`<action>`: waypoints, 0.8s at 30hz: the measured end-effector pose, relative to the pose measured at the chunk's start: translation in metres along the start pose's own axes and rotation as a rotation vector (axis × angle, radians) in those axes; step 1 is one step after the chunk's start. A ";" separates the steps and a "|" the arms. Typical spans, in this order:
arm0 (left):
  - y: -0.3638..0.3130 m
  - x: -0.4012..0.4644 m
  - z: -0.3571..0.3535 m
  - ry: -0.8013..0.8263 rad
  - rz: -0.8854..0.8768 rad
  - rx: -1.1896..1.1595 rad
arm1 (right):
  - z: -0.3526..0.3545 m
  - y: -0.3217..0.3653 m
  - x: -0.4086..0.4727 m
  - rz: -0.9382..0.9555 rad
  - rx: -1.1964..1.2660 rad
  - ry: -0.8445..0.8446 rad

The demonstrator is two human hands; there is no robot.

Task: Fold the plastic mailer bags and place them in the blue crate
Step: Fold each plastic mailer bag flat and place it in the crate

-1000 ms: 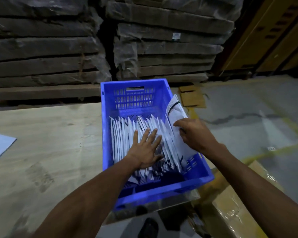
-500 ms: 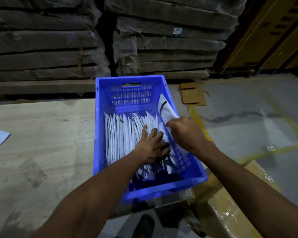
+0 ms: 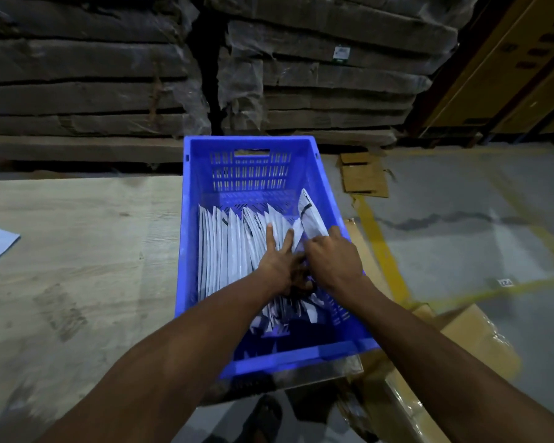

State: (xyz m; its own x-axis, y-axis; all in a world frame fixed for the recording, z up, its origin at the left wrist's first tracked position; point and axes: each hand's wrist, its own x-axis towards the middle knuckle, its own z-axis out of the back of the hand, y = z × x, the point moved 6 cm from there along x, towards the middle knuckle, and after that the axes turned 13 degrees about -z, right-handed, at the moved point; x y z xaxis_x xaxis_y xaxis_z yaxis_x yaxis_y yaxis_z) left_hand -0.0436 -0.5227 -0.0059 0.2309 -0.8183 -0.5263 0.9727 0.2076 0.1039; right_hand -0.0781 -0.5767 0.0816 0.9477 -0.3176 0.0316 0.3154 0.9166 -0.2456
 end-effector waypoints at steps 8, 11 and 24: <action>0.011 -0.001 -0.009 -0.044 -0.023 -0.146 | -0.024 0.006 -0.002 -0.080 -0.101 0.299; 0.009 -0.006 -0.010 -0.058 -0.078 -0.257 | -0.042 0.007 0.000 -0.042 -0.036 0.356; 0.024 -0.064 -0.054 -0.366 0.480 -0.555 | -0.044 0.029 -0.003 -0.082 0.166 0.060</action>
State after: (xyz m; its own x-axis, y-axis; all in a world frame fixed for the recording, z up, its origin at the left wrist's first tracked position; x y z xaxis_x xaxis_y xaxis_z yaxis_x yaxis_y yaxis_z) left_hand -0.0367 -0.4364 -0.0158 0.7052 -0.6764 -0.2124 0.6349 0.7359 -0.2352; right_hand -0.0742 -0.5597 0.0313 0.9154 -0.4023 -0.0141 0.4000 0.9129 -0.0814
